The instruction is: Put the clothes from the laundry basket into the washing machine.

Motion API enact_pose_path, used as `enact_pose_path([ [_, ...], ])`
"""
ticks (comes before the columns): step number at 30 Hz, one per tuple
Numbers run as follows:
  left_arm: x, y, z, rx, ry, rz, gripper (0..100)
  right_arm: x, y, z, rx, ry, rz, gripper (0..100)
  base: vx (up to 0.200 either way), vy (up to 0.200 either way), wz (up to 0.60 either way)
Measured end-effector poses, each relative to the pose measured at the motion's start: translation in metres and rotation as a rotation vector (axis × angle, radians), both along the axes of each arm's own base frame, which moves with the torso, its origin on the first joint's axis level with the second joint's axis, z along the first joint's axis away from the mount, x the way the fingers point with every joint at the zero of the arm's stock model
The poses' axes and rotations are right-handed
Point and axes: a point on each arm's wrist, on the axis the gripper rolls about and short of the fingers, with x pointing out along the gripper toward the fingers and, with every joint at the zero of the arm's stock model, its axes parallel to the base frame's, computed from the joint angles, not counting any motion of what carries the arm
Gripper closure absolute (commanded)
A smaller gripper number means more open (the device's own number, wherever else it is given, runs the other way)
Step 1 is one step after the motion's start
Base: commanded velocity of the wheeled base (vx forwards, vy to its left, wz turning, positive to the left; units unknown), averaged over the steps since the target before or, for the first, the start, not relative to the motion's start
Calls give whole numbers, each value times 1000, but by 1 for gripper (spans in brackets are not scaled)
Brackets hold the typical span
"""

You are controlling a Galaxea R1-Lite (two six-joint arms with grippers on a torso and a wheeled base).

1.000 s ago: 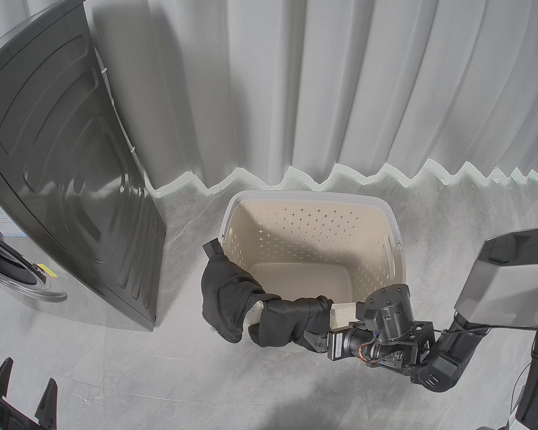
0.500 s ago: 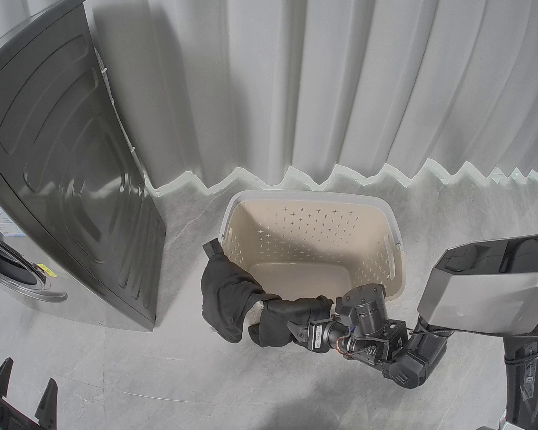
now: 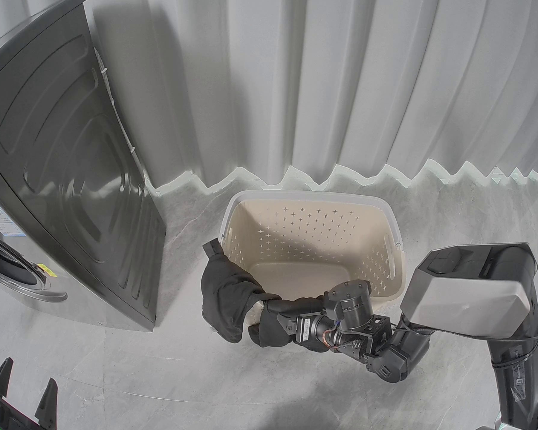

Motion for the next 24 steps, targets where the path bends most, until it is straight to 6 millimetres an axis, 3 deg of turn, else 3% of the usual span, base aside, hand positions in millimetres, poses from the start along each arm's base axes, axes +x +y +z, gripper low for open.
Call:
enact_pose_path([
  [15, 0, 0, 0, 0, 0, 1, 0, 18, 11, -8, 35, -11, -29, 0, 0, 0, 0],
  [16, 0, 0, 0, 0, 0, 1, 0, 19, 11, -8, 36, -13, -35, 100, 0, 0, 0],
  [24, 0, 0, 0, 0, 0, 1, 0, 20, 12, -10, 51, -18, -46, 100, 0, 0, 0],
])
